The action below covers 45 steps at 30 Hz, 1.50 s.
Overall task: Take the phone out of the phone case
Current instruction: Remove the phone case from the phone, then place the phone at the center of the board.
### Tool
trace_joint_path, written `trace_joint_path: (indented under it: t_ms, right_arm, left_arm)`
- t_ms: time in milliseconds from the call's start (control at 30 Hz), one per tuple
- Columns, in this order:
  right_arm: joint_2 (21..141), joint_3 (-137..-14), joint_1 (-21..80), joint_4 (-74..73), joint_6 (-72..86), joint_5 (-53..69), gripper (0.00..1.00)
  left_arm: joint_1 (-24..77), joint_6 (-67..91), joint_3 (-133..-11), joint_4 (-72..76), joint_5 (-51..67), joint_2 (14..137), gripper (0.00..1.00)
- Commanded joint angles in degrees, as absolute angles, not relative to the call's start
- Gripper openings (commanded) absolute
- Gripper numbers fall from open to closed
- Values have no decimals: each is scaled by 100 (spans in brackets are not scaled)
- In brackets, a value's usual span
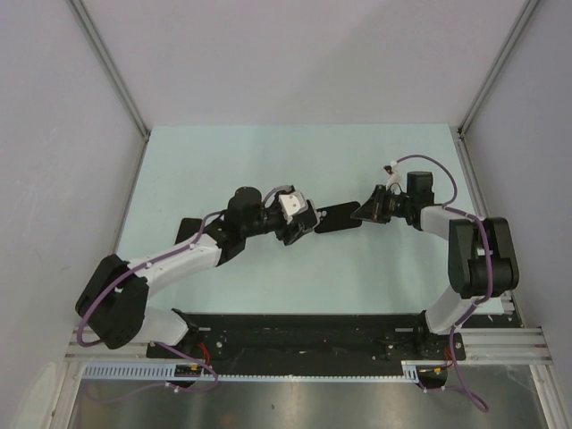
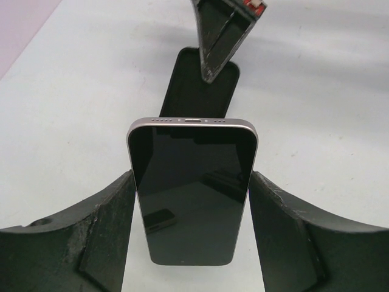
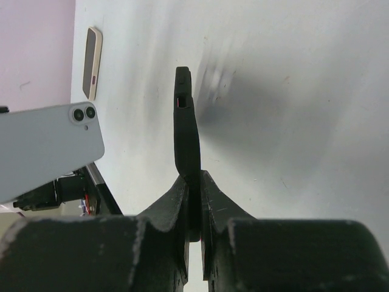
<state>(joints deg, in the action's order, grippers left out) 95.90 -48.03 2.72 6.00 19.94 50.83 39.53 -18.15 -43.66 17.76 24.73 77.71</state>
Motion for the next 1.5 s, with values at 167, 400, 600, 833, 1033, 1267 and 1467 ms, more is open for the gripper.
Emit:
trace_joint_path:
  t_ms: [167, 400, 600, 833, 1033, 1267, 1467]
  right_arm:
    - [9264, -4922, 264, 606, 1784, 5098, 0]
    - [9176, -4922, 264, 598, 1749, 5063, 0]
    - [9097, -4922, 264, 580, 1705, 5045, 0]
    - [9070, -4922, 272, 571, 1670, 5045, 0]
    - [9035, -4922, 272, 563, 1652, 5062, 0]
    - [8991, -4922, 272, 536, 1626, 5063, 0]
    - [8982, -4922, 264, 519, 1582, 5045, 0]
  left_arm:
    - [3683, -2004, -5159, 1012, 1838, 7813, 48]
    - [3551, -1977, -5221, 317, 1301, 7822, 51]
    - [3288, -1758, -5089, 71, 1029, 7840, 51]
    - [2541, -951, -5431, -720, 1133, 8446, 49]
    - [2066, -555, -5590, -1107, 914, 8754, 49]
    - [1618, -150, -5669, -1520, 984, 9078, 51]
    - [1248, -35, -5652, -1749, 914, 9316, 50]
